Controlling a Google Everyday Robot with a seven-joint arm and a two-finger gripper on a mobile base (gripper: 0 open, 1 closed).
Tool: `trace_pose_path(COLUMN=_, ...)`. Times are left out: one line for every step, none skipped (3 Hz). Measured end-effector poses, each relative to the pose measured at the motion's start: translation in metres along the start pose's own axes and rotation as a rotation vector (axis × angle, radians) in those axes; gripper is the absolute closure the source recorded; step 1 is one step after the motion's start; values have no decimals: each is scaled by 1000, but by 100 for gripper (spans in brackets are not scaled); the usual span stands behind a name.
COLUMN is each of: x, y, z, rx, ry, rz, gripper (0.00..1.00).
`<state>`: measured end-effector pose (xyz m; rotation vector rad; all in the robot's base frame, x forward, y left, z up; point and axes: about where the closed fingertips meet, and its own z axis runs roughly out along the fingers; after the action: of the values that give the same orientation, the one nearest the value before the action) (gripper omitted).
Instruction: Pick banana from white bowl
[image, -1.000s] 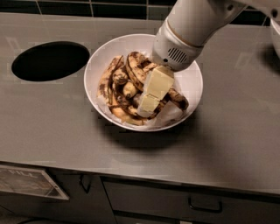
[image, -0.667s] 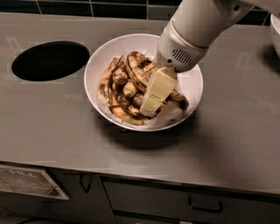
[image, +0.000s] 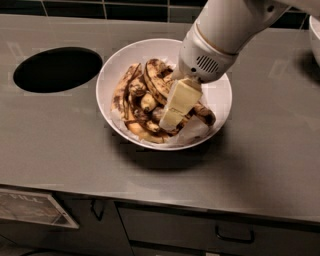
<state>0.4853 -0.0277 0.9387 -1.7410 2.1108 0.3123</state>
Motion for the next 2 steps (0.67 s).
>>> trace_pose_path(x=0, y=0, z=0, rx=0, ry=0, rz=0, gripper=25)
trace_pose_path(x=0, y=0, z=0, rx=0, ry=0, rz=0, gripper=38)
